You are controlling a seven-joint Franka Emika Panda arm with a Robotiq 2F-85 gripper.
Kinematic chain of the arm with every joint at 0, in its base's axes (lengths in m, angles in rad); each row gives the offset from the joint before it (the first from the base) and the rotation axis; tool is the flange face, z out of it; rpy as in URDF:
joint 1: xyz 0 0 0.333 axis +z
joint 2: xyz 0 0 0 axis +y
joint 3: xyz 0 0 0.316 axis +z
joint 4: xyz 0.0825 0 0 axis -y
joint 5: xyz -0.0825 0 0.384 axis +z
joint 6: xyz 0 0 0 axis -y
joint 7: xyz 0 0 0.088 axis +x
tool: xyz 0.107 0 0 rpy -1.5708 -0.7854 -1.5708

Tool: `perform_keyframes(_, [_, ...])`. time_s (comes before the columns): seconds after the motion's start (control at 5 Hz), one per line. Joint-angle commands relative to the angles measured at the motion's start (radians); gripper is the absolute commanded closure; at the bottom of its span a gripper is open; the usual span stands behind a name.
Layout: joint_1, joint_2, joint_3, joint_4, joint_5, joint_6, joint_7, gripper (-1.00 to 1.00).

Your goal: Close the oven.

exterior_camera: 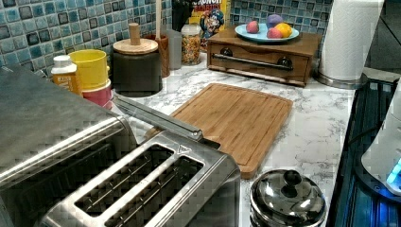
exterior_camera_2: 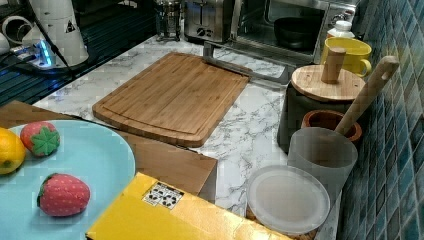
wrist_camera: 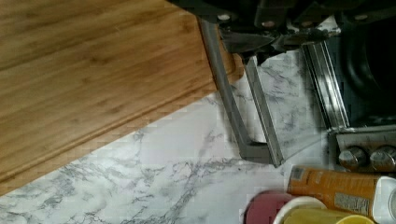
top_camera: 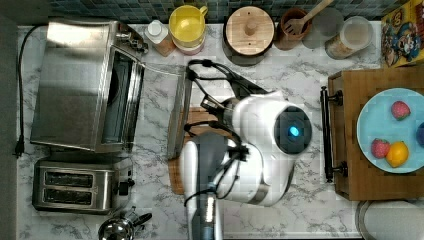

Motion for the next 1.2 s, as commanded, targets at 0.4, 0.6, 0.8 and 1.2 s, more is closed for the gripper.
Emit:
perform_keyframes(0.4, [0.104,0.087,0.018,-0.188,0.388,0.245,-0.532,1.00])
perform_keyframes(0.6, [0.099,0.149,0.047,-0.183,0.609,0.369,-0.697,1.00])
perform_keyframes(0.8, [0.092,0.237,0.056,-0.143,0.696,0.404,-0.783,1.00])
perform_keyframes(1.2, [0.053,0.318,0.089,-0.083,0.827,0.390,-0.907,1.00])
